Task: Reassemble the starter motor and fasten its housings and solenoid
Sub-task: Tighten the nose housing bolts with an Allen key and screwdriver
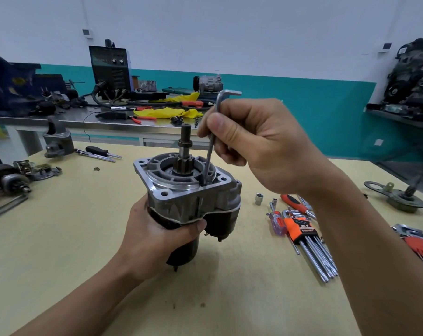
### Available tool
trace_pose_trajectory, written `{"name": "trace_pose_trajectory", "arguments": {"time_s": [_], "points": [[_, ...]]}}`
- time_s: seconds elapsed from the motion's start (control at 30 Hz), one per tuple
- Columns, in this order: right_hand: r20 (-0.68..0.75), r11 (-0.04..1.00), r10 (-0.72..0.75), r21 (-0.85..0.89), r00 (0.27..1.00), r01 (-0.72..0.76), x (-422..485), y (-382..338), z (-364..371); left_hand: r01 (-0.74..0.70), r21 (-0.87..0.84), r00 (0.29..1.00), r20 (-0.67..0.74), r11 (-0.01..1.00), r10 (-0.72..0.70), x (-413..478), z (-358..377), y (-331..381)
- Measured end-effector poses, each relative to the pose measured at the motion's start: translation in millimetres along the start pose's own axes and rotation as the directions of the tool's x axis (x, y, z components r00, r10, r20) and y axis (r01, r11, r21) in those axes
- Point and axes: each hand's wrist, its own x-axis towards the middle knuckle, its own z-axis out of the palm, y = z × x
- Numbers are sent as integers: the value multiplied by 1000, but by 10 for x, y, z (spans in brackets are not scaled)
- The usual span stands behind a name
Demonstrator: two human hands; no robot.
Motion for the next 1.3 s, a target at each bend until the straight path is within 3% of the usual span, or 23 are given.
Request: {"name": "trace_pose_trajectory", "arguments": {"time_s": [0.13, 0.67, 0.9, 1.1, 1.3], "points": [[11, 999, 9, -42, 1000, -8, -4, -6, -12, -4, 3, 1000, 14, 1000, 4, 5, -6, 6], [-9, 999, -5, 53, 1000, 5, 0, 85, 16, 2, 20, 1000, 14, 1000, -2, 2, -10, -13], [-210, 985, -110, 105, 971, 134, 7, 88, 117, 2, -5, 1000, 22, 1000, -2, 6, 6, 2], [-386, 990, -51, 100, 921, 97, 3, 99, 249, -5, -24, 1000, 26, 1000, 5, 8, 15, 22], [-430, 982, -63, 136, 901, 134, 2, -19, 102, 10, -44, 1000, 16, 999, -9, 7, 11, 16]]}}
